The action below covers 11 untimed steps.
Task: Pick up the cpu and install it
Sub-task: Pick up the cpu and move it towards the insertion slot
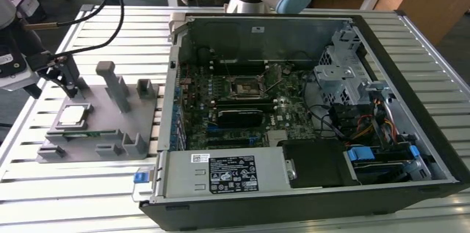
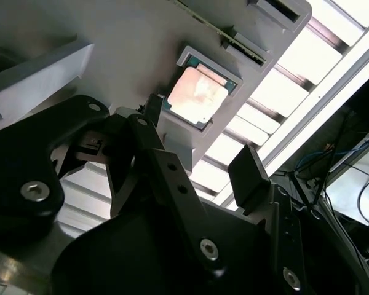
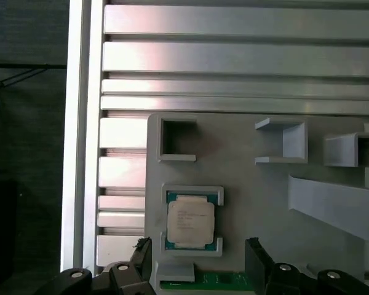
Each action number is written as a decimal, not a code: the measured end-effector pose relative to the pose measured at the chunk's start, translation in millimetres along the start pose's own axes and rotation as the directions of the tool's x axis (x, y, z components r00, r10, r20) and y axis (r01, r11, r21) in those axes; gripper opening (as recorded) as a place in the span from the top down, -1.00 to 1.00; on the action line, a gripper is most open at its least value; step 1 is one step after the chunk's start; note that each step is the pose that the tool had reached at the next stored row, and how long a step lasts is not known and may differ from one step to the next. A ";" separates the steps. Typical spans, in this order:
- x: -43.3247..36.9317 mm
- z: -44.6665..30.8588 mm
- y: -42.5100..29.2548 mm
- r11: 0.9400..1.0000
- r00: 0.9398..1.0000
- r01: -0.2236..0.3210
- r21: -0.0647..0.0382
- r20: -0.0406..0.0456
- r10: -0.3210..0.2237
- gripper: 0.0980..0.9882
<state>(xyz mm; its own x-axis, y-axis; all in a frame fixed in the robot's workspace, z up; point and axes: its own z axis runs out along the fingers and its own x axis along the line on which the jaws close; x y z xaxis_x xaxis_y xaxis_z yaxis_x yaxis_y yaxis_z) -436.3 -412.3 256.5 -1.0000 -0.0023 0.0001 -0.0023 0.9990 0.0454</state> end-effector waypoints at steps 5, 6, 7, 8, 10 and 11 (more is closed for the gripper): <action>-0.1 5.3 -0.3 1.000 1.000 0.000 0.003 0.000 0.000 -0.37; 0.0 6.7 -0.3 1.000 1.000 0.000 0.003 0.000 0.000 -0.37; 0.0 8.5 -0.4 1.000 1.000 0.000 0.003 0.000 0.000 -0.37; 0.0 10.3 -0.5 1.000 1.000 0.000 0.004 0.000 0.000 -0.38; 0.5 13.9 -0.2 1.000 1.000 0.000 0.004 0.000 0.000 -0.52; 0.8 15.7 0.0 1.000 1.000 0.000 0.004 0.000 0.000 -0.52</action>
<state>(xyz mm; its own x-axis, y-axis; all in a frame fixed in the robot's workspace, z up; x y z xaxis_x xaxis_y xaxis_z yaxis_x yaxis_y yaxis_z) -437.0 -411.6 240.8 -1.0000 -0.0022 0.0000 -0.0022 0.9991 0.0413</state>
